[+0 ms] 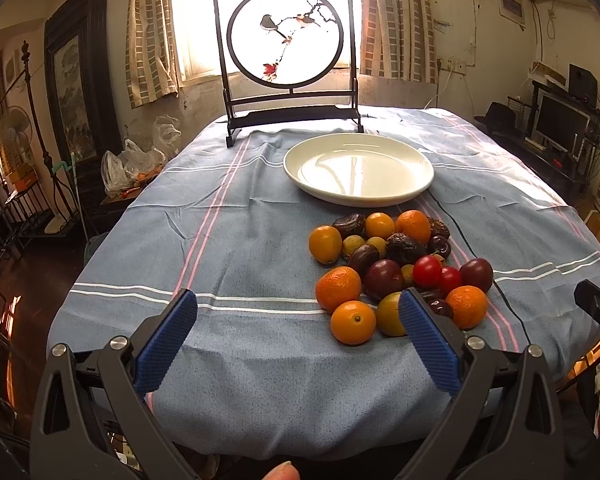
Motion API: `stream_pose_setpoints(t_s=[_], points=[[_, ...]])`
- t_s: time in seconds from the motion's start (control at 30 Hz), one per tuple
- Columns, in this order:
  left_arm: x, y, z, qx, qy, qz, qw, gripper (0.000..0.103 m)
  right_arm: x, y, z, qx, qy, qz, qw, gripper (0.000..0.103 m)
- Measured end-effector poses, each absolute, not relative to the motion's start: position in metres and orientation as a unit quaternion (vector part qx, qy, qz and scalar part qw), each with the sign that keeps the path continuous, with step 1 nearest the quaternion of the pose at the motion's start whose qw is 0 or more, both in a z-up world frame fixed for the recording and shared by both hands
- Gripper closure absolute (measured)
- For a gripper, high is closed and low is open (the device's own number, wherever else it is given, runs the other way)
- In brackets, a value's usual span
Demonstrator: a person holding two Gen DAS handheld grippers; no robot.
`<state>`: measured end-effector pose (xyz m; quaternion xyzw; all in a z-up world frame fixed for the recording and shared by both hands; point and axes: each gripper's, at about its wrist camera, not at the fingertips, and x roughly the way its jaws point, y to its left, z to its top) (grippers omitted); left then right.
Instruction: Organize fruits
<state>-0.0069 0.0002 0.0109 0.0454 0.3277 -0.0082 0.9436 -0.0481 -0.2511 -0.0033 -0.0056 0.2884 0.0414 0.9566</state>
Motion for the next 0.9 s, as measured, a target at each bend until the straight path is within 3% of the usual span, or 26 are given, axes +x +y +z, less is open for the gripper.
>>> stream_pose_setpoints(t_s=[0.9], points=[[-0.0090, -0.0042, 0.0022, 0.044, 0.328, -0.024, 0.943, 0.004, -0.0487, -0.2494, -0.0060, -0.004, 0.289, 0.043, 0.956, 0.004]])
